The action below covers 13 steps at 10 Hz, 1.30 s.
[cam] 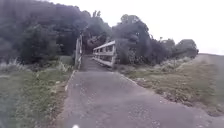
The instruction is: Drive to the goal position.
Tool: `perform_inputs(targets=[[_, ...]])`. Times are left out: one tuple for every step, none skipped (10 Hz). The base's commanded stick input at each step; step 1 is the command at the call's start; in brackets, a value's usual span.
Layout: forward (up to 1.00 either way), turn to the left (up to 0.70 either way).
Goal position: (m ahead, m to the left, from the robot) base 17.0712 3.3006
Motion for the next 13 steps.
perform_inputs(targets=[[0.20,0.00],[0.54,0.00],[0.60,0.08],[0.60,0.15],[0.60,0.15],[0.60,0.15],[0.60,0.15],[0.60,0.15],[0.60,0.15],[0.60,0.15],[0.60,0.15],[0.60,0.15],[0.60,0.15]])
